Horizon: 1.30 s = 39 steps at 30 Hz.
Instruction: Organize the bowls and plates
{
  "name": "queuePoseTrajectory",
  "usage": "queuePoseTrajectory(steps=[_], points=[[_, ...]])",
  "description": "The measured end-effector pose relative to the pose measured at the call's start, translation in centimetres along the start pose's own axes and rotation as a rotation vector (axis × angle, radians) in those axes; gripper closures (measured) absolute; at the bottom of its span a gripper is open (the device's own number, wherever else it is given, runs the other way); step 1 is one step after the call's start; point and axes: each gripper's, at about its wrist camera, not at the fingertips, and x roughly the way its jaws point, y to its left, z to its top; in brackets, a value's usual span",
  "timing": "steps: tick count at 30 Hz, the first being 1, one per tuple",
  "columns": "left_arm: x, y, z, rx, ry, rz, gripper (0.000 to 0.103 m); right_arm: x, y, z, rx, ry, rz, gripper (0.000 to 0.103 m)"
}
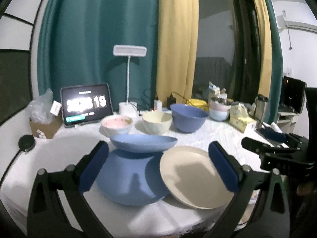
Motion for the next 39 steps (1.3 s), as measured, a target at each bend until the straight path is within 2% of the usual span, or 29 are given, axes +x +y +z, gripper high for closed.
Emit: queuePoseTrajectory(steps=[9,12,15,20,22,27,30,33,35,37,39], points=[[4.3,-1.1,-1.5,0.028,0.132,0.006,0.004,3.5,-1.8,-1.1,0.036,0.078,0.004,0.012],[5.9,-1.6,-2.0,0.054,0.179,0.018,0.015,4.6,-2.4,-1.7,0.045,0.097,0.019,0.013],[7.3,-2.0,-2.6,0.058,0.232,0.019,0.017,5.8,-3.0,-2.3,0.051,0.118,0.041,0.014],[8.9,-2.7,-3.3,0.074,0.271,0.031,0.028,8.4,-3.7,-3.6,0.053,0.168,0.058,0.021],[9.5,-2.9,-3.6,0.082,0.291,0.042,0.038,9.4,-4.0,-4.1,0.056,0.189,0.062,0.025],[11.0,-2.8,-4.4,0.076,0.349,0.051,0.048,10.9,-4.3,-5.2,0.069,0.225,0.096,0.031],[11.5,-2.7,-4.7,0.065,0.364,0.064,0.057,11.7,-4.4,-5.7,0.07,0.24,0.107,0.042],[11.9,-2.9,-5.0,0.076,0.375,0.077,0.06,12.6,-4.5,-6.1,0.081,0.262,0.12,0.055],[12.1,-3.1,-5.1,0.088,0.386,0.08,0.063,12.9,-4.7,-6.3,0.089,0.273,0.124,0.068],[12.4,-3.3,-5.2,0.092,0.4,0.078,0.071,13.1,-4.7,-6.4,0.088,0.27,0.123,0.073],[12.6,-3.4,-5.3,0.094,0.404,0.085,0.072,13.2,-4.6,-6.3,0.085,0.27,0.134,0.078]])
